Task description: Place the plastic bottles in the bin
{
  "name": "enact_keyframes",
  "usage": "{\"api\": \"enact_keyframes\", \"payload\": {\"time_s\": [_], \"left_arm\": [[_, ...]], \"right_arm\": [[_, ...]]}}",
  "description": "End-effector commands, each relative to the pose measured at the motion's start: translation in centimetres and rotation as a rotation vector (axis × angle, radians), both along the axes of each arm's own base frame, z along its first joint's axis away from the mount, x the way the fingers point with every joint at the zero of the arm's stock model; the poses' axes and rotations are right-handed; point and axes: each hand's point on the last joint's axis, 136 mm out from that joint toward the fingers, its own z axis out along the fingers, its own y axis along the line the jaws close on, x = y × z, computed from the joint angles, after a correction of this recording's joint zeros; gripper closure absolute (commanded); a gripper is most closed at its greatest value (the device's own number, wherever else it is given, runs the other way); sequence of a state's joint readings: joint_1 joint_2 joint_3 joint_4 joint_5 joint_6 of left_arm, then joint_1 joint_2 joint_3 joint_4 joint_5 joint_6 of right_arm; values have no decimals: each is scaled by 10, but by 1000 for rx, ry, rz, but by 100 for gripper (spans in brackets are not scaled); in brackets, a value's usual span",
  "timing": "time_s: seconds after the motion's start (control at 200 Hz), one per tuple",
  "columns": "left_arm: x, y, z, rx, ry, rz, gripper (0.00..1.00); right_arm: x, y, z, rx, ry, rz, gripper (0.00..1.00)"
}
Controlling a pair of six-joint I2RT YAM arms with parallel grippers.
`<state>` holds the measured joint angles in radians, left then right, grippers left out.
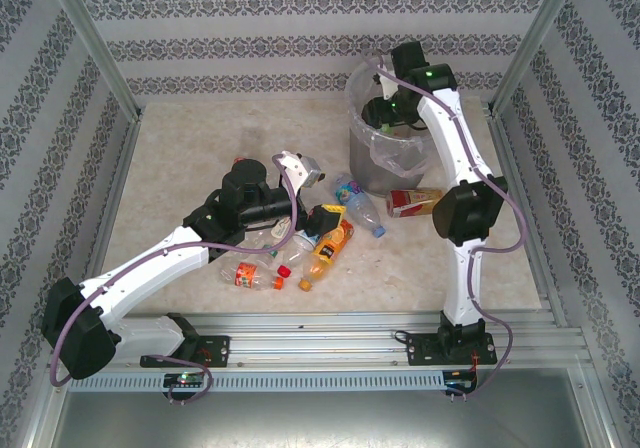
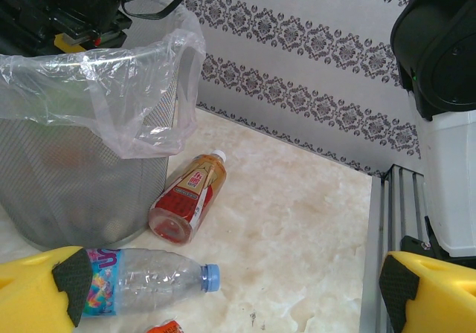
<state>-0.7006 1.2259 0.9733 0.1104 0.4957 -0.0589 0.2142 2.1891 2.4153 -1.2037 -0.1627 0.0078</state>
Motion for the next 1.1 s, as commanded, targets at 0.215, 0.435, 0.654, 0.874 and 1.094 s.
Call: {"api": "enact_keyframes", "payload": {"time_s": [0.215, 0.435, 0.654, 0.874, 1.094], "left_arm": [[-6, -1, 18, -8, -43, -15, 0], [-6, -2, 18, -7, -44, -15, 0], [-6, -1, 18, -7, -44, -14, 0], [-7, -1, 20, -12, -45, -18, 0], [-8, -1, 22, -15, -46, -18, 0]], "right_arm": [[-5, 14, 37, 129, -47, 1, 12], [-10, -3, 80, 98, -173, -65, 10], [-26, -19, 116, 88, -300, -127, 10], [-58, -36, 142, 128, -384, -227, 8], [-102, -63, 142, 242, -383, -395, 7]]}}
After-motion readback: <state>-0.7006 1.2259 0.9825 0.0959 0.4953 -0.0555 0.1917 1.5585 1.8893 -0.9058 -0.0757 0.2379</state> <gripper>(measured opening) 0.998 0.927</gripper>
